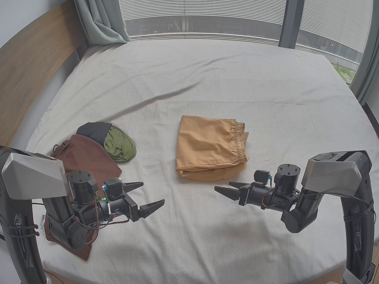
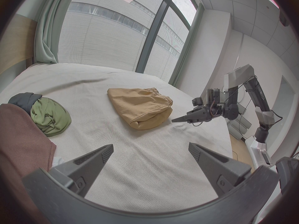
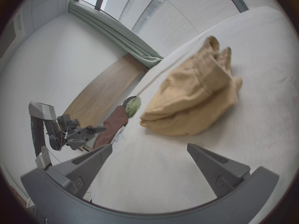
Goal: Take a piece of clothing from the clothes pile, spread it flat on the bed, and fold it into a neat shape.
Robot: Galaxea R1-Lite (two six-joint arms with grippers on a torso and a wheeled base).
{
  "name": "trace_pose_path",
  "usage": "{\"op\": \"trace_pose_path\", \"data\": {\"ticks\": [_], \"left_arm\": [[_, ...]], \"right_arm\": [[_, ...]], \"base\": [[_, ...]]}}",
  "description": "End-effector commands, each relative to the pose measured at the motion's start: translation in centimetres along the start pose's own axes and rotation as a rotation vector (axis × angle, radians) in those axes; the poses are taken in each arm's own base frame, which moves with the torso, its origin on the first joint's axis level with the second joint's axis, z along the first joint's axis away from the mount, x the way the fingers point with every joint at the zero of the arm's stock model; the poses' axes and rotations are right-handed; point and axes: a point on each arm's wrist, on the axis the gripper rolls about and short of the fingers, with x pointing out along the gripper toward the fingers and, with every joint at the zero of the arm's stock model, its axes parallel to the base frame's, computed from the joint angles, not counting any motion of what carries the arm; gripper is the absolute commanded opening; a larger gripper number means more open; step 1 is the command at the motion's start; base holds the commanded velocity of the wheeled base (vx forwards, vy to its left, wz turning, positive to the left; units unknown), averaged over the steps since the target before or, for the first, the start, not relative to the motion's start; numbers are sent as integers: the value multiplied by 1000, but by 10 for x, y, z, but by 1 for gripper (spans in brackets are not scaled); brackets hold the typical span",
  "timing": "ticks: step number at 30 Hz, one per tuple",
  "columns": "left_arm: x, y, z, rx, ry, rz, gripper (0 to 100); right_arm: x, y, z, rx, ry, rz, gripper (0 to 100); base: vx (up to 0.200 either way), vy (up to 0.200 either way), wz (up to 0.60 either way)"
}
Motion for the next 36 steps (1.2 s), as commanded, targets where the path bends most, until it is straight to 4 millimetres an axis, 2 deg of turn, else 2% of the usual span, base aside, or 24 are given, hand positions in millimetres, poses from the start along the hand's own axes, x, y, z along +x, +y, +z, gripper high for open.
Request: {"op": "trace_pose_path", "data": {"ticks": [1, 5, 11, 14, 16, 17, 19, 25, 36], "left_arm": [[1, 0, -1, -1, 3, -3, 100], [1, 0, -1, -1, 3, -3, 100], [0, 0, 0, 1, -1, -1, 100], [0, 0, 0, 0, 1, -1, 100], [0, 0, 0, 0, 1, -1, 100], [0, 0, 0, 0, 1, -1, 100], [0, 0, 0, 0, 1, -1, 100], [1, 1, -1, -2, 3, 0, 100], [1, 1, -2, -3, 4, 0, 100]], "right_arm": [[-6, 33, 31, -60, -64, 71, 100], [-8, 45, 55, -79, -112, 157, 100], [7, 47, 93, -89, -217, 214, 100], [13, 46, 102, -70, -230, 224, 100], [19, 38, 107, -61, -234, 216, 100], [20, 36, 107, -59, -232, 213, 100], [31, 13, 102, -46, -231, 185, 100], [44, -19, 89, -13, -207, 141, 100], [51, -58, 54, 31, -168, 84, 100]], "base": [[0, 0, 0], [0, 0, 0], [0, 0, 0], [0, 0, 0], [0, 0, 0], [0, 0, 0], [0, 0, 0], [0, 0, 0], [0, 0, 0]]}}
